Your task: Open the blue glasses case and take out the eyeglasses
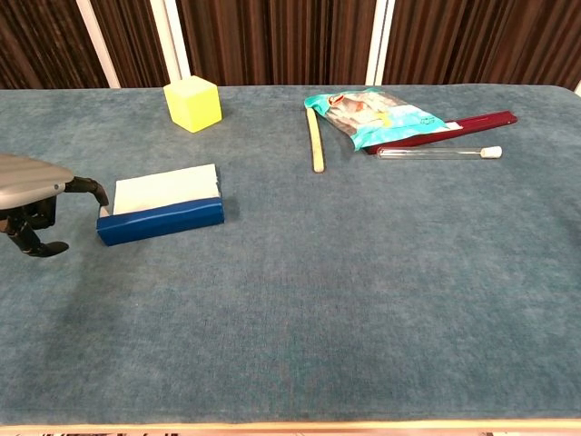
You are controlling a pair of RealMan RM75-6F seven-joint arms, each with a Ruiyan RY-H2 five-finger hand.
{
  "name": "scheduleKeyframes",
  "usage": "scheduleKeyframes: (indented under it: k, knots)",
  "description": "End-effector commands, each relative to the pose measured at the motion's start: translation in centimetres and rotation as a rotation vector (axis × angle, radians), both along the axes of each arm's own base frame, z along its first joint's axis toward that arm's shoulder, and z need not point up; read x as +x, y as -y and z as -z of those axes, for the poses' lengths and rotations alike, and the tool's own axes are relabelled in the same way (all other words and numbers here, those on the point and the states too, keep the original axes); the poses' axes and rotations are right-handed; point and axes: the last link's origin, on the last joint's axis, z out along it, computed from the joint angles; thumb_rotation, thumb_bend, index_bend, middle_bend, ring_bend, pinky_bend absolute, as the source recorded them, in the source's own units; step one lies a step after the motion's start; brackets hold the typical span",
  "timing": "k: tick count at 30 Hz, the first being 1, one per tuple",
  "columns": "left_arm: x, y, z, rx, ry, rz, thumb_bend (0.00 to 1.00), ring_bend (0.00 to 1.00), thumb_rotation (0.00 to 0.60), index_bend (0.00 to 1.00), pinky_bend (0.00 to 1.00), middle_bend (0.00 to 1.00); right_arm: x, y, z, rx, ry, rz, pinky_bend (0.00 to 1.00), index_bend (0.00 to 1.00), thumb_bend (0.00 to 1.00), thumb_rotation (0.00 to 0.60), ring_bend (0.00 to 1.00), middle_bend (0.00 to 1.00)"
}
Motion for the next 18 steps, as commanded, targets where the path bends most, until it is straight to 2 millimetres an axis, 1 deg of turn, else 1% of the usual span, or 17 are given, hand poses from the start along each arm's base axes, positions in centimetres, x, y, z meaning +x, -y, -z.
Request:
scheduleKeyframes:
  k: [1,11,18]
  knots:
    - [0.09,0.01,0.01,0.004,0.009,0.002,0.34,0.95,0.6,0.18,0.98,1.0,0.02,0.0,0.0,-0.001,0.0,-0.001,0.18,0.0,0.17,0.6,0.0,0.0]
    - [1.02,-0.03,0.43,0.016,0.076,0.025,0.34,0.95,0.6,0.18,0.98,1.0,0.03,-0.02,0.01,-0.001,0.001,-0.001,0.18,0.0,0.17,0.6,0.0,0.0]
    - [0.91,0.54,0.75,-0.018,0.043,0.029,0.34,0.95,0.6,0.24,0.98,1.0,0.04,-0.02,-0.05,-0.004,0.003,-0.002,0.18,0.0,0.17,0.6,0.0,0.0]
